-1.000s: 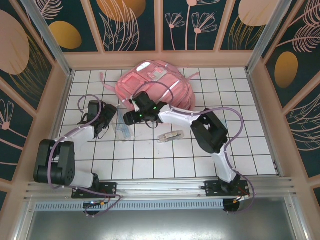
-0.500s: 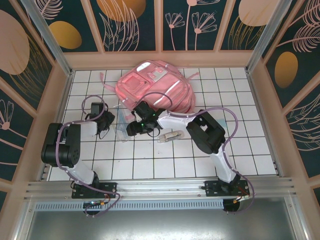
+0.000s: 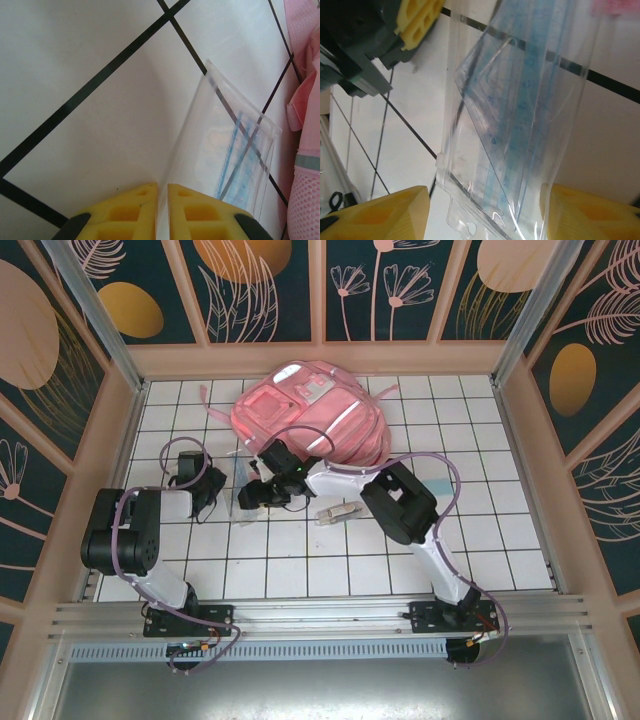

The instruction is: Pack books, pencil case, and school supplies into a backpack

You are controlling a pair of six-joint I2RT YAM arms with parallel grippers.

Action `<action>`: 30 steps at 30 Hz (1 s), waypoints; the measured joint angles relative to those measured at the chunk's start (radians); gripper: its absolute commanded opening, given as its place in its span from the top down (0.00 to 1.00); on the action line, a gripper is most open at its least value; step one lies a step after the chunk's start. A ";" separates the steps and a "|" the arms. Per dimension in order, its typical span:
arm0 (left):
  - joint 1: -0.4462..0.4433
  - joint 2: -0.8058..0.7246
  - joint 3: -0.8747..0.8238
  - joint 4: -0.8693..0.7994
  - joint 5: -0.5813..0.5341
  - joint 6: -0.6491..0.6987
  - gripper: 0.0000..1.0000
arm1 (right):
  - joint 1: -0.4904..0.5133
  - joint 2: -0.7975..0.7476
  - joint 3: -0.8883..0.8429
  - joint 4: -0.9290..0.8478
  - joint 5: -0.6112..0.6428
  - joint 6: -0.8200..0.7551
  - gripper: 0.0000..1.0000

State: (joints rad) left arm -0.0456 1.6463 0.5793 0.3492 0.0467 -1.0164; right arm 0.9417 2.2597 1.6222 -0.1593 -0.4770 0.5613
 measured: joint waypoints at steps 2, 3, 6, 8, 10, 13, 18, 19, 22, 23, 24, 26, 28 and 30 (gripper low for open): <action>0.000 0.000 -0.004 0.009 0.001 -0.008 0.85 | 0.003 0.006 0.006 0.007 -0.009 0.005 0.41; 0.000 -0.001 -0.007 0.014 0.001 -0.011 0.85 | 0.003 0.006 0.006 0.008 -0.016 0.008 0.41; 0.001 -0.004 -0.020 0.035 0.001 -0.024 0.85 | 0.003 0.006 0.009 0.027 -0.027 0.023 0.44; 0.001 -0.005 -0.032 0.057 0.003 -0.035 0.85 | 0.003 0.014 0.029 0.030 -0.030 0.033 0.49; 0.002 -0.008 -0.046 0.079 0.005 -0.047 0.84 | 0.003 0.034 0.069 0.037 -0.029 0.048 0.58; 0.005 -0.018 -0.068 0.105 0.010 -0.063 0.84 | 0.003 0.071 0.135 0.040 -0.025 0.061 0.73; 0.005 -0.045 -0.093 0.103 0.021 -0.079 0.84 | -0.002 0.098 0.169 0.032 -0.021 0.085 0.93; 0.005 -0.053 -0.097 0.100 0.020 -0.083 0.84 | -0.004 0.098 0.169 0.028 -0.022 0.090 0.96; 0.006 -0.070 -0.102 0.080 0.021 -0.089 0.81 | -0.010 0.098 0.169 0.028 -0.025 0.100 1.00; 0.006 -0.076 -0.103 0.071 0.021 -0.090 0.78 | -0.012 0.098 0.169 0.028 -0.026 0.100 1.00; 0.006 -0.082 -0.103 0.063 0.021 -0.090 0.73 | -0.013 0.098 0.169 0.027 -0.026 0.101 1.00; 0.005 -0.100 -0.096 0.030 0.020 -0.087 0.57 | -0.017 0.098 0.169 0.027 -0.025 0.098 1.00; 0.005 -0.125 -0.074 -0.024 0.015 -0.063 0.34 | -0.020 0.098 0.169 0.027 -0.021 0.085 1.00; 0.005 -0.156 -0.043 -0.087 -0.003 -0.035 0.20 | -0.025 0.089 0.160 0.029 -0.020 0.064 1.00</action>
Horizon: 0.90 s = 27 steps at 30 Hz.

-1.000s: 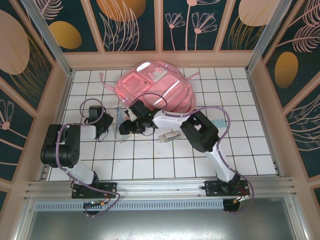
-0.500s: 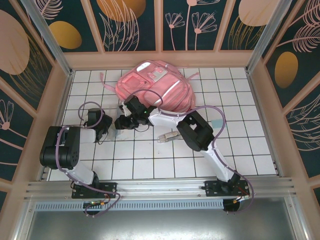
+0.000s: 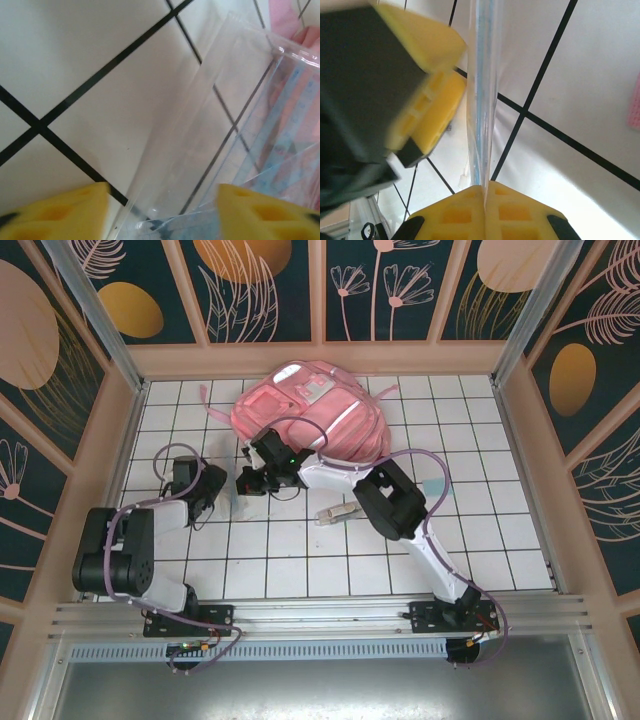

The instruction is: Pack books, pencil case, and school supplies into a backpack

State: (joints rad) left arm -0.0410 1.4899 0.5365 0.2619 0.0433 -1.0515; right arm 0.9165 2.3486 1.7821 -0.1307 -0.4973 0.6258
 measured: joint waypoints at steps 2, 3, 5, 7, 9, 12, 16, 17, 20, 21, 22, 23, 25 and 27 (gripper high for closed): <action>0.000 -0.040 0.044 -0.058 -0.019 0.030 0.17 | -0.008 -0.041 -0.049 0.000 0.002 -0.023 1.00; 0.000 -0.057 0.064 -0.077 -0.028 0.044 0.16 | -0.013 -0.065 -0.076 -0.001 0.002 -0.031 1.00; 0.000 -0.100 0.118 -0.117 -0.042 0.080 0.16 | -0.030 -0.144 -0.155 0.000 0.001 -0.052 1.00; 0.000 -0.133 0.166 -0.137 -0.045 0.112 0.18 | -0.054 -0.224 -0.221 0.000 -0.003 -0.069 1.00; 0.000 -0.160 0.203 -0.140 -0.036 0.140 0.22 | -0.086 -0.307 -0.281 0.012 -0.010 -0.078 1.00; -0.006 -0.185 0.237 -0.139 0.001 0.182 0.26 | -0.150 -0.444 -0.373 0.032 -0.024 -0.093 1.00; -0.078 -0.163 0.290 -0.168 0.032 0.255 0.29 | -0.253 -0.611 -0.467 0.036 -0.010 -0.120 1.00; -0.108 -0.143 0.315 -0.179 0.038 0.277 0.29 | -0.282 -0.650 -0.490 0.034 -0.001 -0.126 1.00; -0.208 -0.067 0.400 -0.206 0.045 0.350 0.30 | -0.377 -0.757 -0.553 0.023 0.028 -0.146 1.00; -0.240 -0.041 0.428 -0.217 0.043 0.372 0.30 | -0.406 -0.786 -0.572 0.019 0.035 -0.150 1.00; -0.280 -0.009 0.461 -0.230 0.038 0.398 0.30 | -0.449 -0.821 -0.599 0.018 0.046 -0.153 1.00; -0.319 0.024 0.495 -0.242 0.030 0.425 0.30 | -0.489 -0.850 -0.624 0.017 0.056 -0.155 1.00; -0.392 0.094 0.569 -0.274 0.013 0.478 0.30 | -0.579 -0.906 -0.678 0.017 0.070 -0.156 1.00; -0.466 0.179 0.666 -0.314 -0.009 0.537 0.30 | -0.673 -0.953 -0.738 0.019 0.079 -0.156 1.00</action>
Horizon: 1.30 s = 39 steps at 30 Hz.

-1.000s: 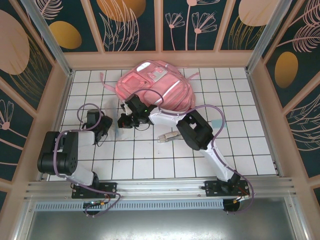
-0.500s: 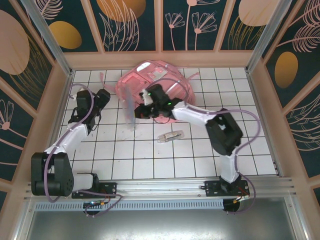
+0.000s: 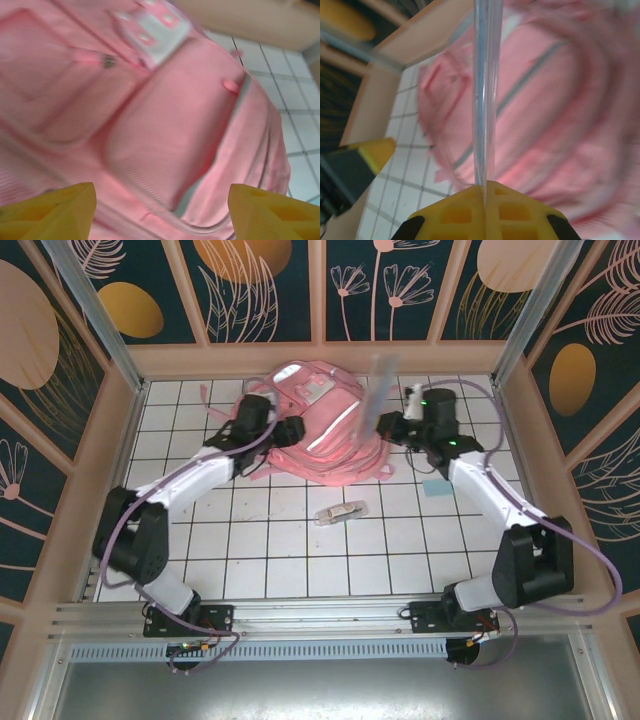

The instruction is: Pack books, pencil case, and school supplies into a backpack

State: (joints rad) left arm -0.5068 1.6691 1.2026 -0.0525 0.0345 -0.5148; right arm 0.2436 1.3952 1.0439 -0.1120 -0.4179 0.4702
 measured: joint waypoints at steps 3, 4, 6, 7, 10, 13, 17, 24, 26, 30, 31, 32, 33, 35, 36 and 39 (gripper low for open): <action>-0.088 0.125 0.151 -0.064 -0.035 0.081 0.29 | -0.122 -0.051 -0.087 0.004 -0.009 0.007 1.00; -0.112 0.165 0.200 -0.085 -0.048 0.104 0.29 | -0.154 -0.064 -0.113 0.006 -0.017 0.008 1.00; -0.157 0.249 0.307 -0.137 -0.081 0.151 0.28 | -0.210 -0.084 -0.158 0.010 -0.036 0.014 1.00; -0.179 0.298 0.367 -0.166 -0.104 0.177 0.29 | -0.235 -0.095 -0.181 0.012 -0.047 0.018 1.00; -0.230 0.415 0.515 -0.253 -0.169 0.229 0.28 | -0.294 -0.133 -0.235 0.019 -0.079 0.034 1.00; -0.254 0.510 0.622 -0.338 -0.238 0.257 0.29 | -0.328 -0.165 -0.262 0.026 -0.097 0.037 1.00; -0.251 0.575 0.667 -0.416 -0.335 0.275 0.39 | -0.338 -0.185 -0.267 0.031 -0.112 0.037 1.00; -0.259 0.606 0.710 -0.457 -0.385 0.297 1.00 | -0.340 -0.185 -0.268 0.034 -0.132 0.036 1.00; -0.257 0.607 0.715 -0.462 -0.383 0.299 1.00 | -0.340 -0.185 -0.268 0.034 -0.134 0.034 1.00; -0.249 0.594 0.724 -0.477 -0.346 0.301 1.00 | -0.340 -0.185 -0.270 0.045 -0.155 0.033 1.00; -0.241 0.580 0.724 -0.482 -0.324 0.300 1.00 | -0.339 -0.183 -0.273 0.057 -0.170 0.034 1.00; -0.232 0.566 0.724 -0.484 -0.301 0.297 1.00 | -0.336 -0.180 -0.274 0.069 -0.185 0.037 1.00; -0.219 0.542 0.724 -0.487 -0.269 0.293 1.00 | -0.332 -0.173 -0.274 0.083 -0.198 0.040 1.00; -0.191 0.498 0.726 -0.491 -0.215 0.279 1.00 | -0.308 -0.148 -0.274 0.118 -0.216 0.048 1.00; -0.175 0.472 0.730 -0.491 -0.188 0.272 1.00 | -0.289 -0.132 -0.274 0.134 -0.222 0.054 1.00; -0.124 0.404 0.739 -0.490 -0.121 0.246 1.00 | -0.221 -0.069 -0.272 0.181 -0.241 0.072 1.00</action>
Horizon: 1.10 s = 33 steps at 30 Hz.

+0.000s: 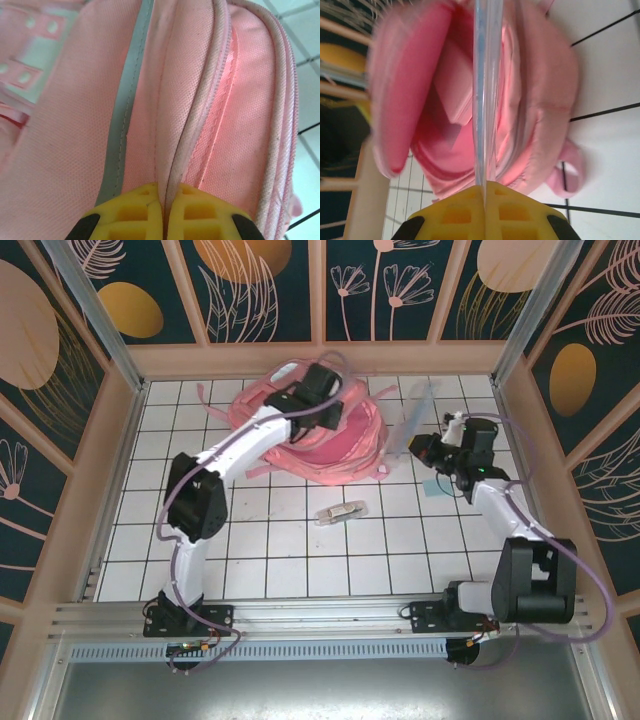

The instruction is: Pack books, pencil case, and school supplies into a backpack

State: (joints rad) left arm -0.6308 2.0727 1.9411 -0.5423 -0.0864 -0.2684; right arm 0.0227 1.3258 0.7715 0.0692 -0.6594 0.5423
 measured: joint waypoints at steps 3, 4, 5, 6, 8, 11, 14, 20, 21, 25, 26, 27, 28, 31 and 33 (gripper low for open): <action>0.045 -0.040 0.000 0.003 0.062 -0.029 1.00 | 0.067 0.078 0.002 0.076 -0.034 0.042 1.00; 0.055 -0.045 0.000 0.006 0.081 -0.037 1.00 | 0.089 0.112 0.006 0.106 -0.051 0.060 1.00; 0.060 -0.047 0.000 0.008 0.093 -0.042 1.00 | 0.108 0.141 0.012 0.130 -0.066 0.072 1.00; 0.063 -0.047 0.000 0.009 0.107 -0.049 1.00 | 0.129 0.177 0.020 0.160 -0.084 0.091 1.00; 0.062 -0.047 0.000 0.007 0.125 -0.053 1.00 | 0.163 0.236 0.031 0.220 -0.122 0.125 1.00; 0.061 -0.047 0.000 0.009 0.146 -0.059 1.00 | 0.203 0.308 0.060 0.265 -0.190 0.150 1.00; 0.059 -0.047 0.000 0.008 0.167 -0.059 1.00 | 0.231 0.370 0.117 0.266 -0.266 0.137 1.00; 0.059 -0.047 0.000 0.008 0.209 -0.060 1.00 | 0.224 0.501 0.288 0.146 -0.356 0.039 1.00; 0.059 -0.047 0.000 0.010 0.218 -0.064 1.00 | 0.220 0.531 0.325 0.127 -0.360 0.030 1.00; 0.059 -0.055 -0.029 0.038 0.287 -0.101 1.00 | 0.234 0.660 0.473 0.106 -0.360 0.033 1.00; 0.059 -0.056 -0.035 0.045 0.306 -0.111 1.00 | 0.241 0.690 0.507 0.108 -0.358 0.043 1.00; 0.059 -0.057 -0.042 0.053 0.325 -0.123 1.00 | 0.252 0.726 0.546 0.110 -0.352 0.057 1.00; 0.059 -0.060 -0.050 0.066 0.342 -0.135 1.00 | 0.264 0.761 0.583 0.117 -0.343 0.074 1.00; 0.059 -0.076 -0.091 0.105 0.379 -0.168 1.00 | 0.295 0.848 0.659 0.166 -0.305 0.153 1.00; 0.059 -0.089 -0.111 0.120 0.393 -0.184 1.00 | 0.314 0.889 0.681 0.221 -0.283 0.219 1.00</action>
State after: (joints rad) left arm -0.5720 1.9842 1.8297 -0.4221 0.3065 -0.4522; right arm 0.3370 2.2147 1.4521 0.2905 -0.9428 0.7616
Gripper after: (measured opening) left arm 0.068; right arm 0.049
